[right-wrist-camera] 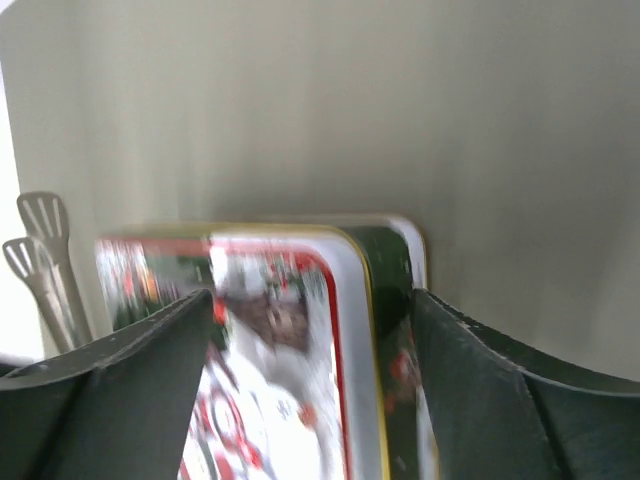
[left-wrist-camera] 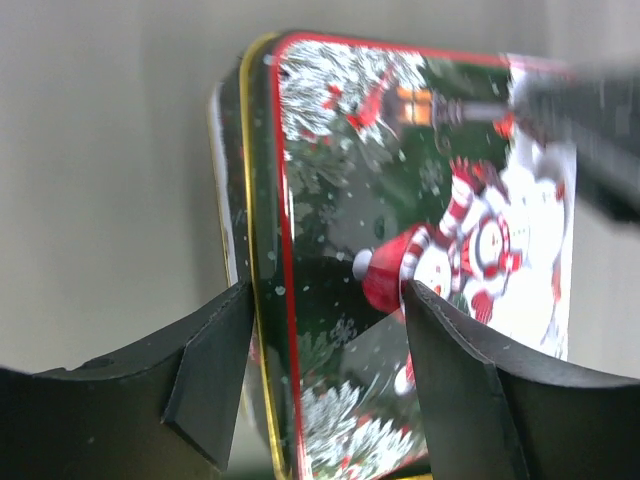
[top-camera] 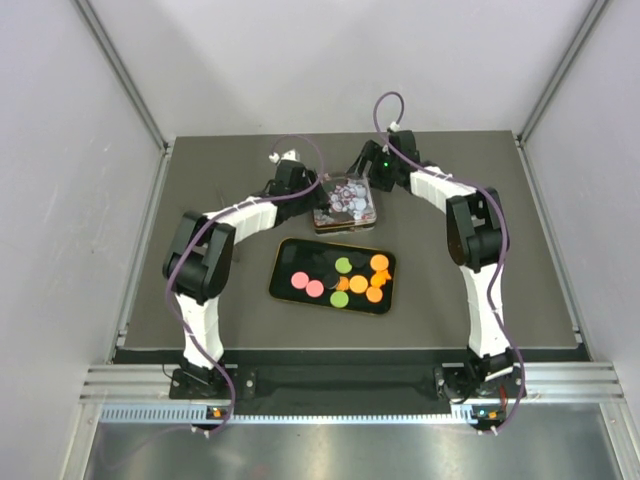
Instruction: Pack the cookies
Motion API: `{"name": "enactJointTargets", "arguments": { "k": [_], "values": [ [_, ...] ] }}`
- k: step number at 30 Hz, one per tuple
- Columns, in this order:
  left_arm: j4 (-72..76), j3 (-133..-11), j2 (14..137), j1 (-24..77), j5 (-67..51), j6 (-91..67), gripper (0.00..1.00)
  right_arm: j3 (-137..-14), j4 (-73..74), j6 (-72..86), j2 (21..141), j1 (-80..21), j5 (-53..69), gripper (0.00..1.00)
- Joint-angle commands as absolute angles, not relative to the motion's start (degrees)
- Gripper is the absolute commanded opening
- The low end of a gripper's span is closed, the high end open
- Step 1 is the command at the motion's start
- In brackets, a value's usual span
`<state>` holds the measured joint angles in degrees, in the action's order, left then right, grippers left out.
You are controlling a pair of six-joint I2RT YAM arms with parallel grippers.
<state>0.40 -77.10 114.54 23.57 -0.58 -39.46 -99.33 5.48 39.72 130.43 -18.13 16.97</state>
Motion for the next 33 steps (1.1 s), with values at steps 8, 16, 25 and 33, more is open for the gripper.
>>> {"name": "enactJointTargets", "arguments": {
  "k": [8,16,25,33],
  "values": [
    [-3.78,-71.01,108.46,22.51,0.26,-39.37,0.78,-108.54,9.49,31.29,132.1,-16.53,19.69,0.88],
    [-0.54,-73.3,107.75,19.95,-4.55,-40.25,0.82,-108.37,10.63,28.83,131.22,-15.82,21.27,0.88],
    [11.34,-70.4,109.15,18.28,-8.26,-46.13,0.83,-105.38,10.72,26.54,129.2,-16.79,25.84,0.89],
    [21.0,-63.29,110.3,21.18,-7.04,-56.86,0.78,-105.11,10.99,26.02,129.72,-17.93,25.58,0.88]
  ]
}}
